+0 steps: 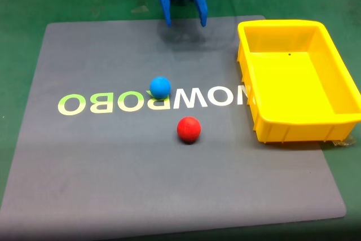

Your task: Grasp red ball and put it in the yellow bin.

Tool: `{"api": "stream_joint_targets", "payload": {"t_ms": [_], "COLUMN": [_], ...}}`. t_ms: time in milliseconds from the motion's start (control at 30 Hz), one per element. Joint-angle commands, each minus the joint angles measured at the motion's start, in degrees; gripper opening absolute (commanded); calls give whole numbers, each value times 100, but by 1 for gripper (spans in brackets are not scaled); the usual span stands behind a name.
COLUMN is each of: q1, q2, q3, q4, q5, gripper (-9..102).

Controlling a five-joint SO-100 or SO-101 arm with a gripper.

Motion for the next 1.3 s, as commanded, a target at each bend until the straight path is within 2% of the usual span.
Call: {"api": "stream_joint_targets", "payload": {"t_ms": [0, 333, 933, 1267], "q1": [-26, 70, -26, -220], "q2": [-1529, -4781, -8807, -10063], "q3": [-1125, -3454, -6996, -8183], "q4": [-1020, -1978, -2197, -2197], "q5": [70, 272, 598, 853], "gripper": [32, 32, 32, 32]}}
